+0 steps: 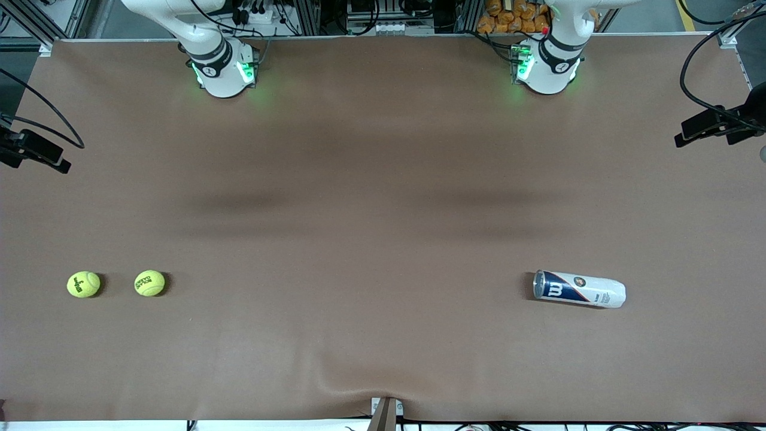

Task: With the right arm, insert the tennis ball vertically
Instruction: 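Reach the right gripper to the balls while the left gripper reaches the can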

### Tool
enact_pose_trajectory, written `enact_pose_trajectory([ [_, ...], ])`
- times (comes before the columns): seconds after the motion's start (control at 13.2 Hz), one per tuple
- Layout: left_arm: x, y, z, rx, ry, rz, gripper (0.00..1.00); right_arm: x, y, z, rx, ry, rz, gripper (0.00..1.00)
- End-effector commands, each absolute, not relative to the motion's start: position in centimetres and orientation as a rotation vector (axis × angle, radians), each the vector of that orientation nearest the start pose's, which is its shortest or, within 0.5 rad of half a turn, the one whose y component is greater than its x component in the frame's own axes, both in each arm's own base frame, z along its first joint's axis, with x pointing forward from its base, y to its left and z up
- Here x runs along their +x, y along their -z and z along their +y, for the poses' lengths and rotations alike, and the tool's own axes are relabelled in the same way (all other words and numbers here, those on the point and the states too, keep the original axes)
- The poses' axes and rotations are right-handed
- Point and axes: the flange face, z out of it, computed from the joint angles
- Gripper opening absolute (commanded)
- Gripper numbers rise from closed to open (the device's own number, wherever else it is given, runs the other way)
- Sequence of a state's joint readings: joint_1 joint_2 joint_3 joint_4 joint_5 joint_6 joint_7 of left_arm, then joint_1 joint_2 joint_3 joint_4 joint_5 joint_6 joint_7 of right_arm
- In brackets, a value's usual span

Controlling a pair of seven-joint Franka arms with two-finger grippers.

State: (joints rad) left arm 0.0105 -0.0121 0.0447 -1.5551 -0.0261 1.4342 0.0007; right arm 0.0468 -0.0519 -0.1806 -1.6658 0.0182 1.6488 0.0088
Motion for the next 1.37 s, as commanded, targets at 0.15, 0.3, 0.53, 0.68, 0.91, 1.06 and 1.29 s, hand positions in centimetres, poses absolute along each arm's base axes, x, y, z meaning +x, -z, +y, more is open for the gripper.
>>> enact_pose_trajectory([
  [0.15, 53.7, -63.6, 2.5, -3.142, -0.149, -0.022, 1.00, 53.5, -61.6, -7.8, -3.118, 0.034, 0.244, 1.00],
  [0.3, 54.0, -62.9, 2.4, -3.141, -0.171, -0.010, 1.00, 53.4, -61.6, -8.7, -3.114, 0.034, 0.261, 1.00],
  [0.53, 55.6, -59.6, 2.3, -3.136, -0.265, 0.007, 1.00, 53.8, -60.8, -8.5, -3.114, 0.015, 0.254, 1.00],
  [0.68, 56.5, -58.0, 1.7, -3.131, -0.306, 0.090, 1.00, 54.2, -60.1, -8.8, -3.121, 0.003, 0.271, 1.00],
  [0.91, 58.7, -54.1, 1.0, -3.117, -0.395, 0.181, 1.00, 56.5, -55.8, -10.0, -3.129, -0.088, 0.306, 1.00],
  [1.06, 60.4, -51.4, -0.2, -3.073, -0.453, 0.340, 1.00, 57.5, -54.4, -10.7, -3.134, -0.074, 0.309, 1.00],
  [1.29, 62.4, -47.8, -1.4, -2.970, -0.455, 0.515, 1.00, 59.9, -49.8, -10.8, -3.149, -0.089, 0.308, 1.00],
])
